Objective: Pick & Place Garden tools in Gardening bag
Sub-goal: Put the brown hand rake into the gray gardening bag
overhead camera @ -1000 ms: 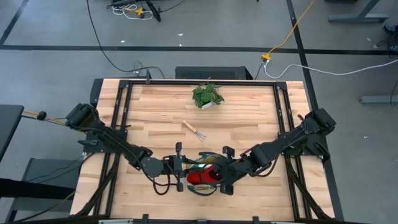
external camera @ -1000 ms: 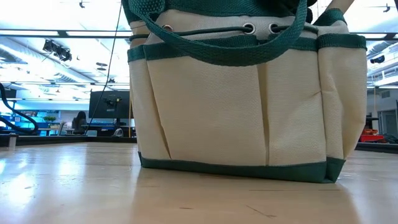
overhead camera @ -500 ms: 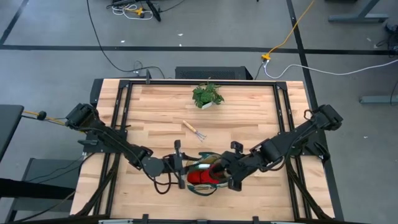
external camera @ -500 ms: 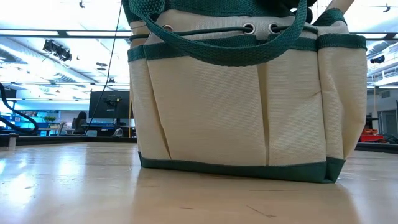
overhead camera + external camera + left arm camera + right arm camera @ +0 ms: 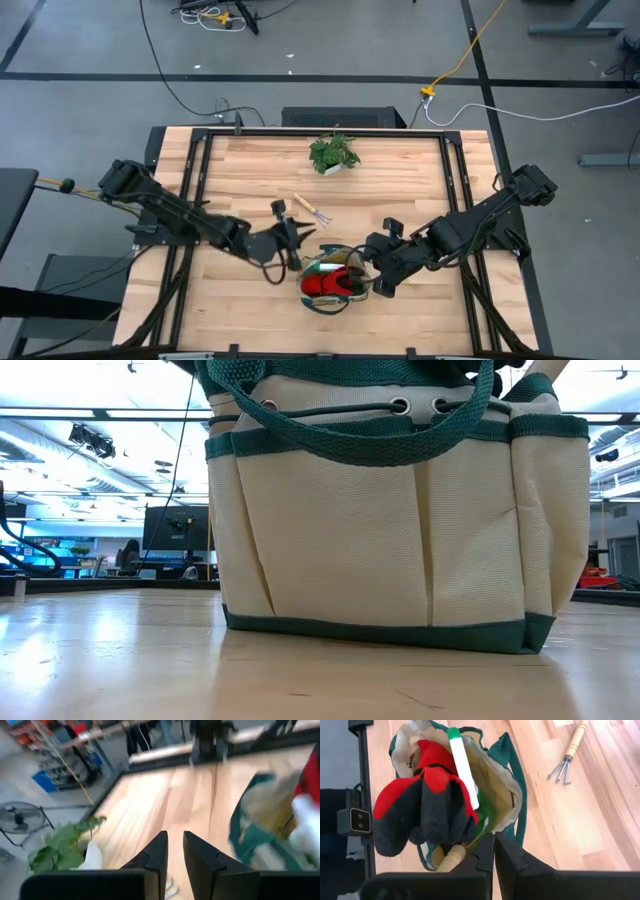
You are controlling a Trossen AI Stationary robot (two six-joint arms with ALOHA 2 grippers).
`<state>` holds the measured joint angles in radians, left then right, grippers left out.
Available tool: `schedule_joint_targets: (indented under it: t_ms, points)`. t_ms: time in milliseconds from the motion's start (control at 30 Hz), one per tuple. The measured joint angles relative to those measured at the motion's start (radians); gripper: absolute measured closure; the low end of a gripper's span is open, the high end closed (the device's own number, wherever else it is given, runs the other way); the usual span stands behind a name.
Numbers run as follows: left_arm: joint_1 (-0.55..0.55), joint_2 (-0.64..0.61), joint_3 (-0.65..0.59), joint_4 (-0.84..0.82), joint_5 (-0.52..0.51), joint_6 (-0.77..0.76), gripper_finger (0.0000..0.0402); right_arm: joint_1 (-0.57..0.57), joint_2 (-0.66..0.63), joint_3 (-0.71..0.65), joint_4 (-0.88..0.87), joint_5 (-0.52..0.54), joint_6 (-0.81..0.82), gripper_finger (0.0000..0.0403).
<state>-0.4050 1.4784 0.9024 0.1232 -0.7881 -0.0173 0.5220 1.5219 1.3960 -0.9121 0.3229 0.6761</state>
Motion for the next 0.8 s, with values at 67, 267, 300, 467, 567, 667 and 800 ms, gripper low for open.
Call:
schedule_joint_targets:
  t_ms: [67, 267, 300, 467, 567, 667, 800]
  points:
    - [0.036, -0.021, 0.0, -0.077, 0.059, -0.001, 0.0337, 0.0, 0.0, 0.0, -0.008, 0.0, 0.0, 0.0386]
    - [0.139, -0.02, 0.0, -0.252, 0.265, 0.124, 0.0346, 0.0, 0.0, 0.0, -0.061, 0.001, -0.001, 0.0386]
    - [0.156, -0.018, 0.0, -0.286, 0.283, 0.118, 0.0347, 0.0, 0.0, 0.0, -0.072, 0.001, 0.002, 0.0386]
    - [0.244, -0.026, -0.001, -0.396, 0.289, 0.057, 0.0349, -0.001, 0.0, 0.0, -0.128, 0.002, 0.022, 0.0386]
    - [0.285, -0.026, -0.001, -0.414, 0.305, 0.092, 0.0349, -0.004, 0.0, 0.0, -0.15, 0.015, 0.023, 0.0386]
    - [0.321, -0.026, -0.001, -0.415, 0.345, 0.141, 0.0349, -0.004, 0.0, 0.0, -0.155, 0.041, 0.023, 0.0386]
    - [0.362, -0.026, -0.001, -0.441, 0.398, 0.214, 0.0349, -0.004, 0.0, 0.001, -0.162, 0.058, 0.022, 0.0386]
